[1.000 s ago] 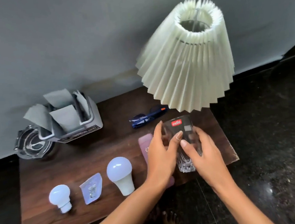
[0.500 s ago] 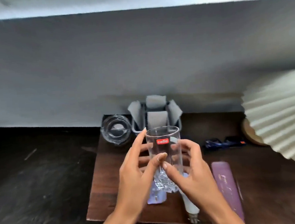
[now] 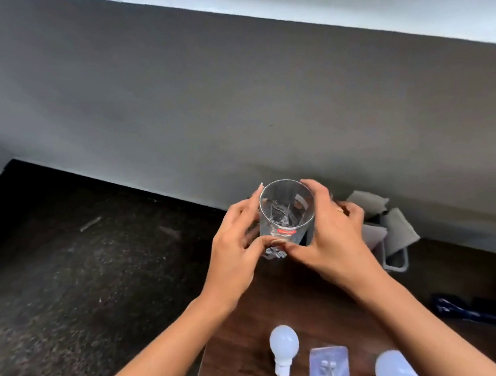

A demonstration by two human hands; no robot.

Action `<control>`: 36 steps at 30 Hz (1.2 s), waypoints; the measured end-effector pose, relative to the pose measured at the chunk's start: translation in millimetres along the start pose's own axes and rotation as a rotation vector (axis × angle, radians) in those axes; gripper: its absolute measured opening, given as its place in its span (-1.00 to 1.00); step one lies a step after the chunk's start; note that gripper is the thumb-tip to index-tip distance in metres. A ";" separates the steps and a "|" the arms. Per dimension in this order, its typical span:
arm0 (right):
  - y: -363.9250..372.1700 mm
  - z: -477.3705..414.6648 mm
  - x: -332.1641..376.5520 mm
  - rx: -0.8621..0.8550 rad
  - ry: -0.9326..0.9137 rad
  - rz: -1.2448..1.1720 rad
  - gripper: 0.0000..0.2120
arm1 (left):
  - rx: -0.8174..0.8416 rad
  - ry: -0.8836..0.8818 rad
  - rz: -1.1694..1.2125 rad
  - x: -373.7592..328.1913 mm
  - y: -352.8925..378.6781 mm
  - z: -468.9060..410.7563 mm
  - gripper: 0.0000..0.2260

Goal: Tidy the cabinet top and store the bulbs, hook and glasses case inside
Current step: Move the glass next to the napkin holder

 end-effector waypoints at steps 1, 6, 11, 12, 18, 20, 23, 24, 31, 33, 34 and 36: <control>5.4 -4.1 -1.7 0.001 0.001 0.011 -0.17 | -0.003 0.001 -0.004 4.6 0.7 -5.1 -0.33; 25.5 -17.4 -13.3 0.034 -0.030 0.128 -0.16 | -0.006 0.006 -0.032 23.7 6.1 -20.5 -0.29; 33.0 -22.9 -16.2 0.078 -0.095 0.290 -0.18 | -0.019 0.025 -0.068 39.1 6.6 -24.4 -0.30; 34.0 -23.4 -15.4 0.087 -0.099 0.341 -0.17 | -0.026 0.026 -0.071 41.9 5.9 -24.0 -0.32; 35.9 -24.5 -10.7 0.061 -0.095 0.519 -0.19 | -0.029 0.009 -0.100 51.7 1.1 -20.7 -0.35; 35.9 -22.8 -11.8 0.048 -0.086 0.528 -0.19 | -0.025 0.018 -0.117 52.1 1.0 -20.6 -0.34; 34.5 -19.7 -12.4 0.045 -0.068 0.541 -0.19 | -0.013 0.039 -0.133 51.6 2.3 -19.8 -0.34; 34.2 -18.7 -12.2 0.048 -0.064 0.542 -0.19 | -0.011 0.039 -0.134 51.9 2.6 -19.2 -0.34; 34.2 -13.5 -7.2 0.043 -0.090 0.575 -0.17 | 0.009 0.036 -0.147 56.4 0.0 -12.6 -0.34; 34.3 -11.1 -5.2 0.038 -0.087 0.580 -0.16 | 0.021 0.028 -0.150 58.2 -0.5 -11.1 -0.34; 34.4 -10.0 -4.4 0.040 -0.080 0.582 -0.16 | 0.026 0.023 -0.151 58.7 -0.3 -10.9 -0.35; 34.1 -8.1 -3.3 0.045 -0.076 0.592 -0.12 | 0.036 0.016 -0.159 58.9 0.3 -10.5 -0.36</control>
Point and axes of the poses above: each hand's wrist, its own z-axis away from the middle knuckle, its own y-axis out of the palm, x = y × z, the point moved 3 cm from there along -z, towards the middle knuckle, and after that the axes turned 9 degrees about -x, right-handed, at the moved point
